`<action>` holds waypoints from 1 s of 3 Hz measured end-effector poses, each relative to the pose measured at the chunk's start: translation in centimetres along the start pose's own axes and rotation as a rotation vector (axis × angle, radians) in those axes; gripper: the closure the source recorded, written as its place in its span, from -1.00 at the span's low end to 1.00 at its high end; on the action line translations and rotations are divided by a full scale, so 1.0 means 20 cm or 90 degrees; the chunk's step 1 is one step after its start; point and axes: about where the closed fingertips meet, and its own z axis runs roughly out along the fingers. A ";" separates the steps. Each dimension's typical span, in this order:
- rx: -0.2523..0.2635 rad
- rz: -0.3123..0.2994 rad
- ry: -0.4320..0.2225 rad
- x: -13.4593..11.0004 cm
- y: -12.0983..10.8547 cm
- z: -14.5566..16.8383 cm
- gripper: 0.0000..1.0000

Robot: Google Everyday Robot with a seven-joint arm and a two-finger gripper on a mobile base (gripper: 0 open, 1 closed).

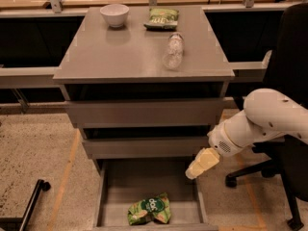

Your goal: Pick green rice chip bag from bottom drawer and place on counter

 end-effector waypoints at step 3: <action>-0.053 0.062 -0.005 0.04 -0.08 0.39 -1.00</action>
Offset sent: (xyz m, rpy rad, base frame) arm 0.0212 0.0263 -0.0762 0.0825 0.0990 -0.0348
